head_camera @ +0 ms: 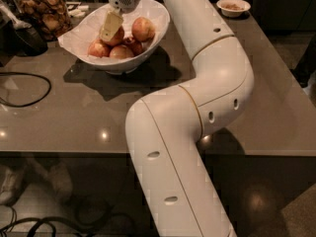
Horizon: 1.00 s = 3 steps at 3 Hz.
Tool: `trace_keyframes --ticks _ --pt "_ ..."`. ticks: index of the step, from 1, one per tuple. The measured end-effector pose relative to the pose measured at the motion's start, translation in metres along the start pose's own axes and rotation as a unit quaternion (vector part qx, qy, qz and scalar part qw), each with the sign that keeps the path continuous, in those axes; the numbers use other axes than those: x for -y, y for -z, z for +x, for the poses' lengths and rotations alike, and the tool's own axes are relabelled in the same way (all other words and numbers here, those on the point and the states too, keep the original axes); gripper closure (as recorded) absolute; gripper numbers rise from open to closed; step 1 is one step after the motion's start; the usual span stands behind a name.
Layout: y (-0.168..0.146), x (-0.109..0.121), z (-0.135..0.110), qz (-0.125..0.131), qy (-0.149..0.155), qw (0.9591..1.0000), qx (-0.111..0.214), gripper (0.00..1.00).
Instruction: Pick apple from white bowl
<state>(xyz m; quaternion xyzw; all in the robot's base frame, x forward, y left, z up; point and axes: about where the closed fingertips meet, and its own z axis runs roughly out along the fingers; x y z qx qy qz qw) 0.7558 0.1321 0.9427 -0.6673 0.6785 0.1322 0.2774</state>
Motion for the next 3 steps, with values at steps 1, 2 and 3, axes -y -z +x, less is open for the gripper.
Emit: trace_keyframes --ticks 1,2,3 --pt "0.0 0.0 0.0 0.0 0.0 1.0 0.0 0.0" --pt "-0.0035 0.0065 0.0019 0.009 -0.002 1.0 0.004 0.0" --pt "-0.0069 0.0062 0.0042 0.005 -0.004 1.0 0.005 0.0"
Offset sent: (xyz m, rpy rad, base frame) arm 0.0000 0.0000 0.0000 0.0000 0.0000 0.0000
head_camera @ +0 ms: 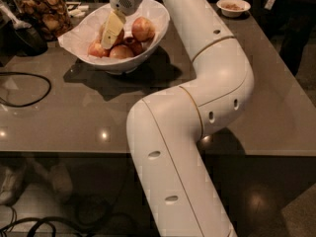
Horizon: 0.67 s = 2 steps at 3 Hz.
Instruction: Pick apple from white bowl
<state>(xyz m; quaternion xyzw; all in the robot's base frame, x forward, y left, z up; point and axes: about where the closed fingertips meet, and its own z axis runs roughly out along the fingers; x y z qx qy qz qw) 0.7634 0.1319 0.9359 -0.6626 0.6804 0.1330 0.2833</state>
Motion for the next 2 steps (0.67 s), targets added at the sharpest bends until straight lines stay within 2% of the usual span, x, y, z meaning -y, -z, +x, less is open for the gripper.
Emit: trace_keyframes --ticks 2 --pt "-0.0119 -0.0022 0.0086 -0.014 -0.007 0.9999 0.001 0.0"
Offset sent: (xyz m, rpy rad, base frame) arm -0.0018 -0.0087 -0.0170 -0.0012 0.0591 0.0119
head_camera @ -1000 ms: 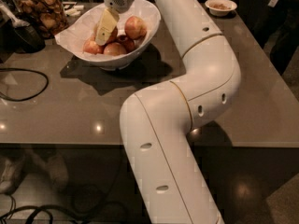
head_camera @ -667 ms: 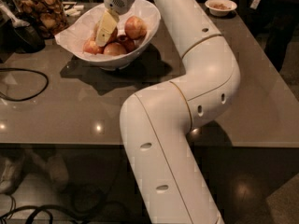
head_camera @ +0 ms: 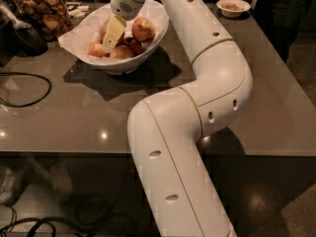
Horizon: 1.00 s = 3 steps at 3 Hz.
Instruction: Pick apple from white bowl
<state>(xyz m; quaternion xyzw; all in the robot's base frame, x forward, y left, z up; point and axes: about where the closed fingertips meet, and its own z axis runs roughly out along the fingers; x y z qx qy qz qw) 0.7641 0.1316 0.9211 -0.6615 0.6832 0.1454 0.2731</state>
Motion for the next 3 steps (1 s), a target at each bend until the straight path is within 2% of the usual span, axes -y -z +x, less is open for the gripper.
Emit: trace_keyframes --ticks 1,2,3 --pt "-0.001 -0.0002 0.0006 -0.001 -0.001 1.0 0.0 0.19" --pt "-0.0016 -0.0003 0.0011 -0.002 -0.002 1.0 0.001 0.42" --pt "-0.0015 0.0056 0.0023 0.008 -0.016 0.9998 0.003 0.64"
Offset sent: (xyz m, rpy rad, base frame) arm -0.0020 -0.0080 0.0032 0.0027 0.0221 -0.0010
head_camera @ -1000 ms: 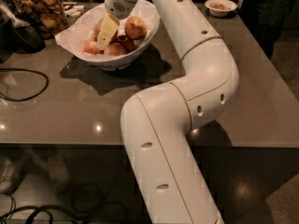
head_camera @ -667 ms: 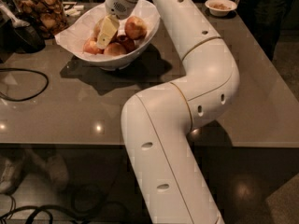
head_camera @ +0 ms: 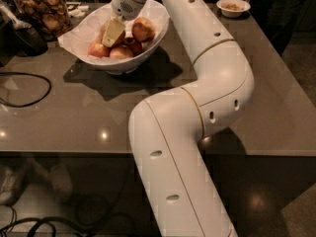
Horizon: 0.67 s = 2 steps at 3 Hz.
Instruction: Pick apple from white bowl
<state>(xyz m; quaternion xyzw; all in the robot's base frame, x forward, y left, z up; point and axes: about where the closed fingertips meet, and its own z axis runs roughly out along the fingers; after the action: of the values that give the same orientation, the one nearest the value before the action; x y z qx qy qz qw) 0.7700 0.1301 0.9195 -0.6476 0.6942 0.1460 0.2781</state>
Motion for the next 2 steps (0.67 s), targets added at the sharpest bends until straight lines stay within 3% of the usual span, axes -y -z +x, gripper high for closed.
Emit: trace_keyframes --ticks 1,2 --pt "0.0 0.0001 0.0 0.0 0.0 1.0 0.0 0.88" --pt "0.0022 0.0002 -0.0045 0.004 0.003 1.0 0.001 1.0"
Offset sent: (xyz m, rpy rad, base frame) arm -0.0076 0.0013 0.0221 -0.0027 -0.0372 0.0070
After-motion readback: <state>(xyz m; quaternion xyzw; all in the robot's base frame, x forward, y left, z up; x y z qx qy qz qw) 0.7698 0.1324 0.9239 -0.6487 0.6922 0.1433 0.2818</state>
